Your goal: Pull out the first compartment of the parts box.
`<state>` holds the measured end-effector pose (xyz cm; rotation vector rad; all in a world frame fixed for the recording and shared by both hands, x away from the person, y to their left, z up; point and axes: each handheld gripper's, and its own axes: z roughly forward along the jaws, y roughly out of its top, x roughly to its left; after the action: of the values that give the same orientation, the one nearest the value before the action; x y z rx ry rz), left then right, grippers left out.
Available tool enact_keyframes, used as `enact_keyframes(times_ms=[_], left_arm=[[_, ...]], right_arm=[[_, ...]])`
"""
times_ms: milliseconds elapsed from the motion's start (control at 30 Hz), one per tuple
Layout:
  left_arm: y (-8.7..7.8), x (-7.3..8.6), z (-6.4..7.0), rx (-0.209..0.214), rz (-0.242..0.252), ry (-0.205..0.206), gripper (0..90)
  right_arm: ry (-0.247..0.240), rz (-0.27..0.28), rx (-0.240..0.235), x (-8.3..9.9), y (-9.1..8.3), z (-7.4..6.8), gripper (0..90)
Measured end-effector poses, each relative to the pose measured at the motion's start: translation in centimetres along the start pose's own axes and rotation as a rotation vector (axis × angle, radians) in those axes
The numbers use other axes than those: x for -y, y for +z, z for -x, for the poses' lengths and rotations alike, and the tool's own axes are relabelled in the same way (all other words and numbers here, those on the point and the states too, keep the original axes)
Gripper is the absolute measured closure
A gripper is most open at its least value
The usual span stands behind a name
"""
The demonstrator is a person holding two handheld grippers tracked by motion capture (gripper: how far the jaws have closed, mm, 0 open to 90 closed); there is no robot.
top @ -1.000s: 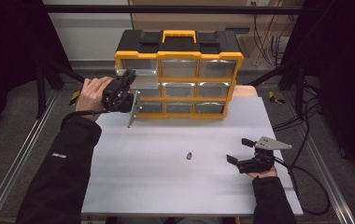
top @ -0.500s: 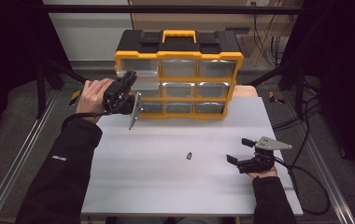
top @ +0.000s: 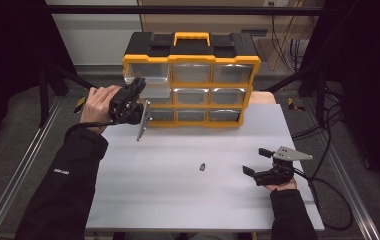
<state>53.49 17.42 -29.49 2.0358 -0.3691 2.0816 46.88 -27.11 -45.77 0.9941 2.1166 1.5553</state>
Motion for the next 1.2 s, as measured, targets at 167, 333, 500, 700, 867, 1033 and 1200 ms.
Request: enact_keyframes(times_ms=[167, 333, 500, 700, 867, 1033, 1200], left_arm=[[-0.4, 0.0, 0.0, -0.004, 0.002, 0.002, 78.6], [-0.7, -0.1, 0.1, -0.006, -0.003, 0.008, 78.6], [-0.7, -0.2, 0.1, -0.008, -0.003, 0.003, 78.6], [-1.1, -0.2, 0.0, -0.005, 0.000, 0.011, 78.6], [-1.5, -0.2, 0.0, -0.005, 0.003, 0.007, 78.6], [-1.7, -0.1, 0.0, -0.004, 0.006, 0.009, 78.6], [-1.9, -0.2, 0.1, -0.008, 0.009, 0.009, 78.6]], right_arm=[[0.002, -0.001, 0.000, 0.0, 0.0, 0.0, 0.4], [0.001, -0.002, 0.001, 0.0, 0.0, 0.0, 0.4], [0.002, -0.001, 0.001, 0.0, 0.0, 0.0, 0.5], [0.000, 0.000, 0.003, 0.0, 0.0, 0.0, 0.4], [0.001, 0.001, 0.004, 0.0, -0.1, 0.0, 0.4], [0.001, 0.000, 0.004, 0.0, 0.0, 0.0, 0.5], [0.000, 0.001, 0.004, 0.0, 0.0, 0.0, 0.4]])
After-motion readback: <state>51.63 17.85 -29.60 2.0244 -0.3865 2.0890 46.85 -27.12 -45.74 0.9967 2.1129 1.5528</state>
